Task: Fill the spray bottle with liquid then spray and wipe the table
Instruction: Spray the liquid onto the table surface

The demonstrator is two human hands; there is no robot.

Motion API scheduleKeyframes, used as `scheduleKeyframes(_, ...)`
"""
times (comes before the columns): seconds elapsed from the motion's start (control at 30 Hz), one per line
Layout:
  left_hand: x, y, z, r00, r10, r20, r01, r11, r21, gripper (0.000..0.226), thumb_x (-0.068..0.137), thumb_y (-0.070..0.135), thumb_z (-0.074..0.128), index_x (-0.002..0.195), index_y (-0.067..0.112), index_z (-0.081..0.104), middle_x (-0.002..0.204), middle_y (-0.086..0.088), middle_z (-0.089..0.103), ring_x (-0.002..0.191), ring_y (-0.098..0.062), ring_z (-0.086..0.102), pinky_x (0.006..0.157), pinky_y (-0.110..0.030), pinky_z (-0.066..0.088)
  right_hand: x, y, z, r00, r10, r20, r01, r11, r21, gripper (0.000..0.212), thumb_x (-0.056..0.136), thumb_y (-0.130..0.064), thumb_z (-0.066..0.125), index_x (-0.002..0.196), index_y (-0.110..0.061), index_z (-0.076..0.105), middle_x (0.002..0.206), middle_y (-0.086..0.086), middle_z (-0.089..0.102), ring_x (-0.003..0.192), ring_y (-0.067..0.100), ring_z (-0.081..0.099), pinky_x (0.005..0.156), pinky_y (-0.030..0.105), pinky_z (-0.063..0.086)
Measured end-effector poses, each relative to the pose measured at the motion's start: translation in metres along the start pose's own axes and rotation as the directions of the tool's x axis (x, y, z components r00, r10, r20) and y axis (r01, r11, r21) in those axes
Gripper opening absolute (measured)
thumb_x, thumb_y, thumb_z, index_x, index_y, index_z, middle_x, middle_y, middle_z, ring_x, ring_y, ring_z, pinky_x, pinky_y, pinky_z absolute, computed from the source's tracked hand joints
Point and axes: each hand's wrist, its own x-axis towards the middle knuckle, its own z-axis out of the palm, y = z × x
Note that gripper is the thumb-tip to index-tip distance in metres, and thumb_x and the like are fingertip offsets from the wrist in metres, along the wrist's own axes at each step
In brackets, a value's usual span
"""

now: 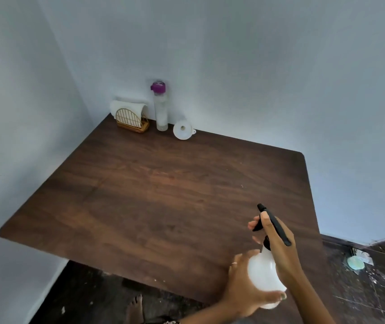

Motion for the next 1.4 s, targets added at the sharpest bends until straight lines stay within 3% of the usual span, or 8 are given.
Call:
scheduleKeyframes(0.37,-0.018,0.004,0.066,0.981,-0.189,-0.043,0.190,0.981,0.029,0.088,0.047,0.067,0.065,0.127,0.044,0.037,0.124,0.012,0.043,0.123,-0.003,0.036,0.092,-0.021,0.034,-0.013,0.022,-0.025,0.992,0.125,0.019,-0.124,0.992,-0.035,0.054,0.079,-0.047,0.063,0.070,0.007,0.064,0.058,0.015,0.061,0.053,0.022,0.056,0.059,0.033,0.048)
scheduleKeyframes(0.5,-0.021,0.004,0.063,0.980,-0.191,-0.057,0.191,0.982,-0.017,0.081,0.049,0.066,0.071,0.123,0.049,0.041,0.126,0.014,0.044,0.122,0.000,0.038,0.094,-0.022,0.038,-0.010,0.025,-0.025,0.991,0.134,-0.011,-0.135,0.990,-0.052,0.043,0.081,-0.044,0.064,0.074,-0.002,0.070,0.066,0.014,0.068,0.061,0.020,0.064,0.061,0.021,0.051)
scheduleKeyframes(0.6,-0.021,0.002,0.060,0.980,-0.198,-0.003,0.198,0.979,0.041,0.075,0.052,0.065,0.069,0.121,0.057,0.038,0.122,0.018,0.050,0.121,-0.001,0.040,0.098,-0.027,0.040,-0.010,0.028,-0.026,0.987,0.156,-0.044,-0.157,0.987,-0.040,0.042,0.084,-0.044,0.063,0.075,-0.003,0.070,0.068,0.015,0.069,0.065,0.023,0.066,0.068,0.027,0.052)
scheduleKeyframes(0.73,-0.020,0.011,0.049,0.978,-0.198,0.061,0.191,0.976,0.102,0.053,0.064,0.056,0.068,0.101,0.062,0.030,0.115,0.024,0.047,0.121,-0.006,0.042,0.100,-0.027,0.036,-0.014,0.031,-0.021,0.972,0.180,-0.148,-0.187,0.982,-0.031,0.054,0.085,-0.045,0.060,0.074,0.007,0.062,0.059,0.012,0.058,0.054,0.018,0.053,0.058,0.028,0.045)
scheduleKeyframes(0.9,-0.026,0.012,0.051,0.979,-0.184,0.088,0.178,0.981,0.071,0.059,0.069,0.060,0.056,0.123,0.047,0.035,0.132,0.013,0.040,0.128,-0.009,0.036,0.109,-0.026,0.026,-0.017,0.033,-0.021,0.956,0.205,-0.208,-0.206,0.978,0.015,0.051,0.085,-0.043,0.061,0.076,0.008,0.062,0.062,0.012,0.057,0.055,0.017,0.051,0.055,0.026,0.044)
scheduleKeyframes(1.07,-0.025,0.002,0.043,0.987,-0.134,0.084,0.125,0.986,0.107,0.078,0.059,0.065,0.069,0.128,0.052,0.036,0.127,0.020,0.049,0.117,0.003,0.042,0.096,-0.020,0.035,-0.018,0.028,-0.021,0.973,0.203,-0.110,-0.200,0.979,0.039,0.035,0.087,-0.037,0.060,0.081,-0.004,0.068,0.072,0.015,0.066,0.069,0.023,0.061,0.071,0.032,0.051)
scheduleKeyframes(1.2,-0.024,0.000,0.042,0.992,-0.125,0.026,0.123,0.989,0.084,0.096,0.044,0.081,0.067,0.130,0.051,0.035,0.129,0.019,0.046,0.123,0.005,0.038,0.103,-0.028,0.037,-0.018,0.023,-0.025,0.979,0.202,0.020,-0.202,0.979,0.013,0.024,0.087,-0.030,0.062,0.092,-0.008,0.069,0.084,0.017,0.068,0.082,0.028,0.064,0.070,0.028,0.046)
scheduleKeyframes(1.4,-0.025,0.008,0.032,0.992,-0.105,-0.066,0.108,0.993,0.040,0.063,0.054,0.061,0.073,0.094,0.080,0.028,0.123,0.019,0.035,0.120,0.001,0.032,0.098,-0.022,0.033,-0.015,0.009,-0.036,0.958,0.178,0.223,-0.152,0.980,-0.130,0.028,0.080,-0.020,0.072,0.103,-0.020,0.057,0.098,0.006,0.064,0.090,0.017,0.060,0.074,0.024,0.048)
